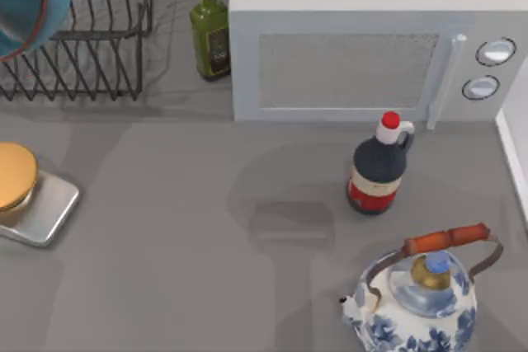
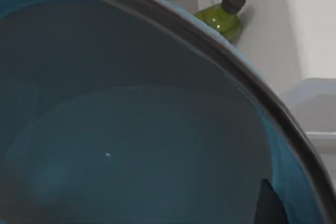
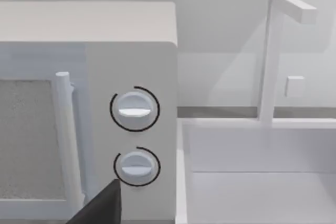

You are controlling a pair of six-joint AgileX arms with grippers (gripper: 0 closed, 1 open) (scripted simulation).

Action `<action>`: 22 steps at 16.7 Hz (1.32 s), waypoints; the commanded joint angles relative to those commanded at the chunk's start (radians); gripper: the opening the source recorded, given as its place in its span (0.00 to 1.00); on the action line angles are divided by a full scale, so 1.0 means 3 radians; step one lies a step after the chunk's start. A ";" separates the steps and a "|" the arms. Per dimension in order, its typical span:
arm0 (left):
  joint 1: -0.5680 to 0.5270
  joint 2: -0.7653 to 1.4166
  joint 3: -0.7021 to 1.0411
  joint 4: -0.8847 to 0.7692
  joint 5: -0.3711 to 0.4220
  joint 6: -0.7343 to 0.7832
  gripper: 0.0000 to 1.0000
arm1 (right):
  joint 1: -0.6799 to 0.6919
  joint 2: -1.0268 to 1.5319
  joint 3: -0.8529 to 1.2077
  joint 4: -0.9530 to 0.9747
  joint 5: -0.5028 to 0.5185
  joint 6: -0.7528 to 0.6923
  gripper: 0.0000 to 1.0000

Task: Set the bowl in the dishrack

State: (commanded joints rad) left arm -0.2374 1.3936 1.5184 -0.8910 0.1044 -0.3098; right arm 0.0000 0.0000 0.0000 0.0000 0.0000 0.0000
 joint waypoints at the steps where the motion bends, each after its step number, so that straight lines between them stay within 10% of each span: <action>1: 0.0178 -0.0196 -0.0187 0.0338 0.0040 0.0144 0.00 | 0.0000 0.0000 0.0000 0.0000 0.0000 0.0000 1.00; 10: 0.1364 -0.1642 -0.1323 0.2181 0.0334 0.1054 0.00 | 0.0000 0.0000 0.0000 0.0000 0.0000 0.0000 1.00; 22: 0.1309 -0.0957 -0.1388 0.2959 0.0277 0.1076 0.00 | 0.0000 0.0000 0.0000 0.0000 0.0000 0.0000 1.00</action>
State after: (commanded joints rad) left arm 0.1553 1.1064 1.1020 -0.0034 0.1875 0.0130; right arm 0.0000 0.0000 0.0000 0.0000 0.0000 0.0000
